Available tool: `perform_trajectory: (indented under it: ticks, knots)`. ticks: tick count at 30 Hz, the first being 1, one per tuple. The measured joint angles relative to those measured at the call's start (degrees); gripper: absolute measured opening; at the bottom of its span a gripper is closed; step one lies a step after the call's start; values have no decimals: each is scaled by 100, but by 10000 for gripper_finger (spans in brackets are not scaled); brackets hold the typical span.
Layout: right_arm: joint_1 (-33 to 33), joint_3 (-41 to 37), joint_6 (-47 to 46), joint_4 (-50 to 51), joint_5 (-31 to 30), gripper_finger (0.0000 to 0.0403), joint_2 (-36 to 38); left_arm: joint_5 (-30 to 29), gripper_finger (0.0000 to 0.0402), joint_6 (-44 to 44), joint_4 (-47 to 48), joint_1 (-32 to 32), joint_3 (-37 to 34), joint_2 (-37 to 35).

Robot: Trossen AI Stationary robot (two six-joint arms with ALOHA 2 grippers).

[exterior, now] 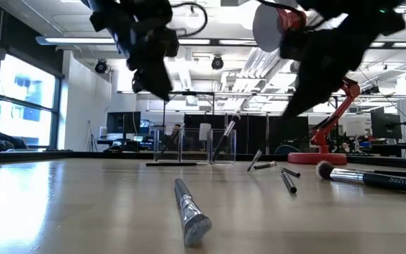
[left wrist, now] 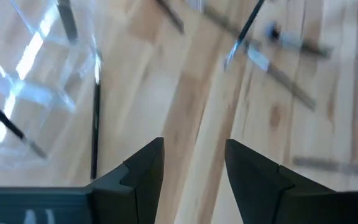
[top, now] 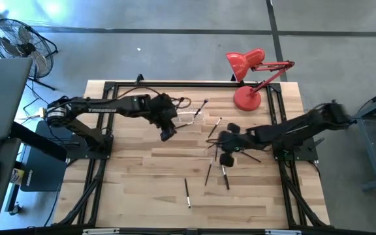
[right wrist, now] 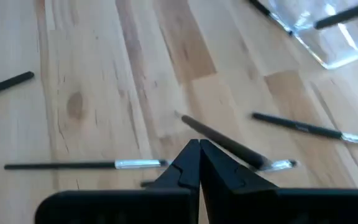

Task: Put items in baskets/containers
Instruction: Put the black eyeshadow brush into the transparent organizer

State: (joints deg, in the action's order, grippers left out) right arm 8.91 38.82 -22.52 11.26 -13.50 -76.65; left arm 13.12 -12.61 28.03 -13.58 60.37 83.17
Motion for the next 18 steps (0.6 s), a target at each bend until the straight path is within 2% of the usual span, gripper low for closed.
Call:
perform_trajectory:
  ticks: [3,8,15,18]
  knots:
    - [-33,-307,38,-86,11,0,310,-238,168,-271,-56,41,-21,-48]
    - [-33,-444,458,-564,180,0,256,-568,168,-631,-263,224,-8,-67]
    - [-153,-420,1268,-526,-109,0,288,-954,168,-896,-487,545,-10,-65]
    - [-349,-262,1533,-134,52,6,282,-1086,168,-1054,-454,588,-12,-65]
